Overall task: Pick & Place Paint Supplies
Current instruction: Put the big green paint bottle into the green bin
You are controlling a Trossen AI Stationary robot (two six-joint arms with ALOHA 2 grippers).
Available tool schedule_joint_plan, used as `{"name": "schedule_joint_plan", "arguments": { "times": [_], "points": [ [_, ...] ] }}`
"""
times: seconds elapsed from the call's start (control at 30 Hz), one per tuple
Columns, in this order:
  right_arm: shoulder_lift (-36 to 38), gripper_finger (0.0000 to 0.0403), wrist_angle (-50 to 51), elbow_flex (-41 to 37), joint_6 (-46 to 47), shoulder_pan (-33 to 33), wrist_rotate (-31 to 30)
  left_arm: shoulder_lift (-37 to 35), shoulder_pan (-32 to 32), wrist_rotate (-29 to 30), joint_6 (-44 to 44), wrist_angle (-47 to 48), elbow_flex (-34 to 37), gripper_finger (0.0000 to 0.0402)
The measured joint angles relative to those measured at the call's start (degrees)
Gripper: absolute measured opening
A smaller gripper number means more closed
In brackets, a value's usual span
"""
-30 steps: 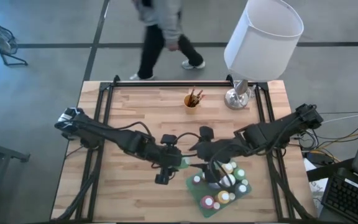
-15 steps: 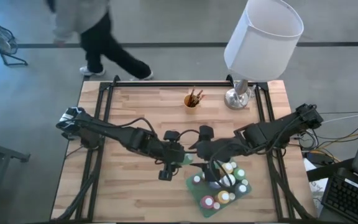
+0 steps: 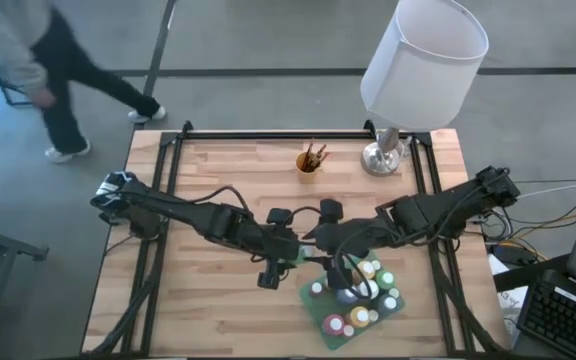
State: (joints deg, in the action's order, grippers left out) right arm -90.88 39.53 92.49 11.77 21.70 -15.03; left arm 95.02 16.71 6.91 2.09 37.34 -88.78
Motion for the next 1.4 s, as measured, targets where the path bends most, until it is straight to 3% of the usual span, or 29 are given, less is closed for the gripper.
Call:
{"name": "schedule_joint_plan", "arguments": {
  "times": [0.23,0.57,1.03,1.3,1.4],
  "points": [
    [0.01,0.0194,-0.50,0.00,-0.26,-0.01,-0.02,0.00,-0.13,0.01,-0.04,-0.36,0.01,0.0218],
    [0.05,0.0114,0.57,0.00,-0.90,0.03,-0.03,0.11,-0.21,0.03,0.44,-0.27,0.08,0.0218],
    [0.05,0.0114,0.68,0.00,-1.63,0.01,-0.04,0.11,-0.15,0.08,-0.13,-0.27,0.08,0.0219],
    [-0.14,0.0114,3.28,1.48,-2.51,-0.05,0.26,-0.82,-0.11,0.31,-0.91,4.63,0.06,0.0295],
    [-0.12,0.0114,5.13,2.66,-2.14,-0.04,0.07,-2.15,-0.05,3.86,1.08,8.24,0.06,0.0318]
  ]
}}
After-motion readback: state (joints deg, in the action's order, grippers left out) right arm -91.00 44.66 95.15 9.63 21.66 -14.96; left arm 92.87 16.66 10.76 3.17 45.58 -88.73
